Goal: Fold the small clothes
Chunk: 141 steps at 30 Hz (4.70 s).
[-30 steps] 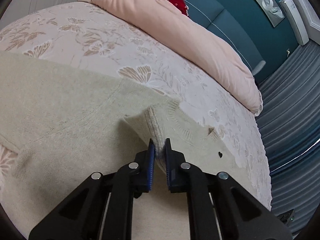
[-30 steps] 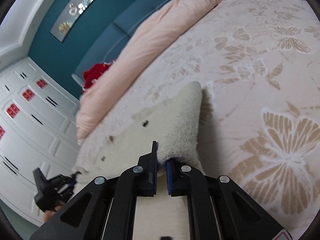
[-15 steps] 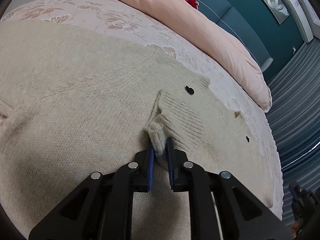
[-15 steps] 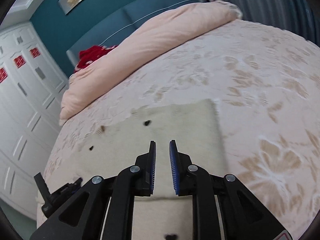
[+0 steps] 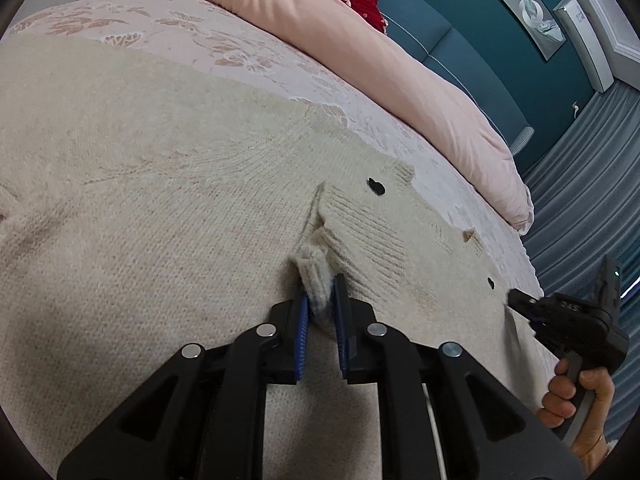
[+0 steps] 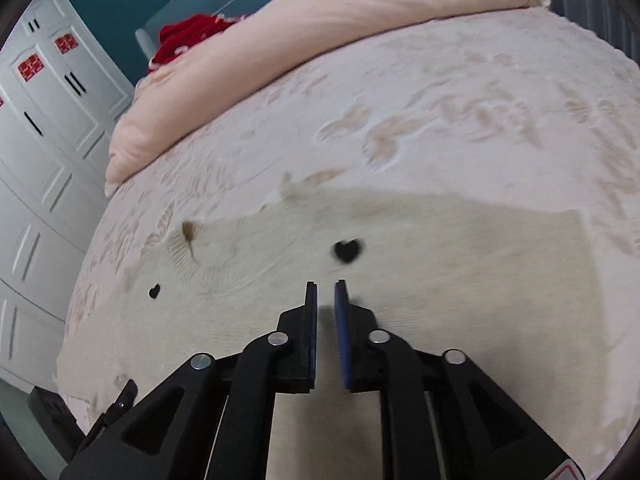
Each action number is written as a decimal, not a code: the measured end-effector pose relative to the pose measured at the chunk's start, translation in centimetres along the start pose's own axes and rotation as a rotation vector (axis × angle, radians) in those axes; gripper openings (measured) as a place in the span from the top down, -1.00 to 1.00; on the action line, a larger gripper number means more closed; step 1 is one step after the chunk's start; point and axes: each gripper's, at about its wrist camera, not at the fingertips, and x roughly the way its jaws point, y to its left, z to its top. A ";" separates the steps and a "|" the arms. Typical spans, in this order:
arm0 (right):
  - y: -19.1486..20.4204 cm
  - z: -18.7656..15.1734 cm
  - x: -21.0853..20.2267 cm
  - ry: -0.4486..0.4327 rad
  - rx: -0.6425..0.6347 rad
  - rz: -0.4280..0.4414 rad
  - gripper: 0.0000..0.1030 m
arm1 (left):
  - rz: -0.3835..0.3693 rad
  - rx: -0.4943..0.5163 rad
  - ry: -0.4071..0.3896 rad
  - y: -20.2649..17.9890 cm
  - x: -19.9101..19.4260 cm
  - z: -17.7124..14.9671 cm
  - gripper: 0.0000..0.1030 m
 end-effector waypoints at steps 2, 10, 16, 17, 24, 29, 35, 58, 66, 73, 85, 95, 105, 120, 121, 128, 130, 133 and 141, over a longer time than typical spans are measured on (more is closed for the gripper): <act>-3.5 -0.7 -1.2 0.041 -0.030 -0.089 0.75 | 0.003 0.004 -0.003 -0.1 0.0 0.0 0.76; -8.5 -6.3 -9.3 -0.048 0.080 -0.072 0.77 | -0.005 -0.008 0.001 0.1 0.0 -0.1 0.76; -4.9 -11.3 -11.0 -0.055 -0.034 -0.263 0.61 | -0.014 -0.105 0.061 1.4 -3.0 1.3 0.38; -3.8 -12.0 -12.1 -0.072 -0.037 -0.236 0.61 | 0.002 -0.113 0.039 2.1 -4.7 1.6 -0.12; 3.7 -20.1 -13.8 0.024 -0.110 -0.132 0.32 | 0.259 -0.327 -0.228 15.9 -17.8 6.9 -0.91; 7.3 -24.6 -13.6 0.101 -0.028 -0.079 0.31 | 0.500 -0.529 -0.279 28.8 -21.6 12.4 -0.91; 11.2 -26.3 -13.6 0.139 -0.045 -0.070 0.16 | 0.506 -0.417 -0.226 31.0 -19.8 16.4 0.49; 1.8 -22.8 -17.3 0.045 0.047 -0.084 -0.05 | -0.194 -0.025 0.276 -9.9 -3.1 -2.8 -0.14; -0.1 -13.9 -13.4 -0.034 0.051 -0.032 -0.18 | -0.072 -0.275 0.086 2.2 -7.5 2.1 -0.54; 1.1 -9.4 -5.2 0.048 0.121 -0.024 -0.17 | -0.103 -0.564 0.058 9.0 -7.2 3.2 -0.54; 4.6 -3.4 -11.2 -0.223 0.051 0.158 0.86 | -0.036 -0.473 -0.003 8.8 -6.2 5.5 0.67; -3.0 -8.3 -3.2 0.011 0.092 -0.006 0.87 | 0.024 -0.238 -0.080 8.5 -5.4 2.0 0.84; 9.6 -6.1 -6.4 -0.020 -0.067 0.056 0.67 | 0.029 -0.191 -0.147 8.1 -5.5 1.3 0.83; 32.6 -3.7 17.2 0.264 -0.411 0.038 1.00 | -0.014 -0.169 -0.179 8.4 -5.1 0.7 0.83; 32.4 -3.2 16.5 0.247 -0.381 0.054 1.00 | -0.017 -0.167 -0.179 8.4 -5.0 0.8 0.83; 19.4 -5.1 6.1 0.136 -0.213 0.121 1.00 | -0.008 -0.163 -0.177 8.2 -5.0 0.8 0.83; 11.9 -5.3 4.5 0.111 -0.129 0.036 1.00 | -0.003 -0.160 -0.174 8.1 -4.8 0.9 0.83; 2.3 -4.9 -0.5 0.034 0.062 -0.007 1.00 | 0.007 -0.154 -0.168 7.9 -4.7 1.0 0.83; -1.7 -6.5 -3.1 0.063 0.008 -0.105 1.00 | 0.025 -0.145 -0.163 7.7 -4.4 1.2 0.83</act>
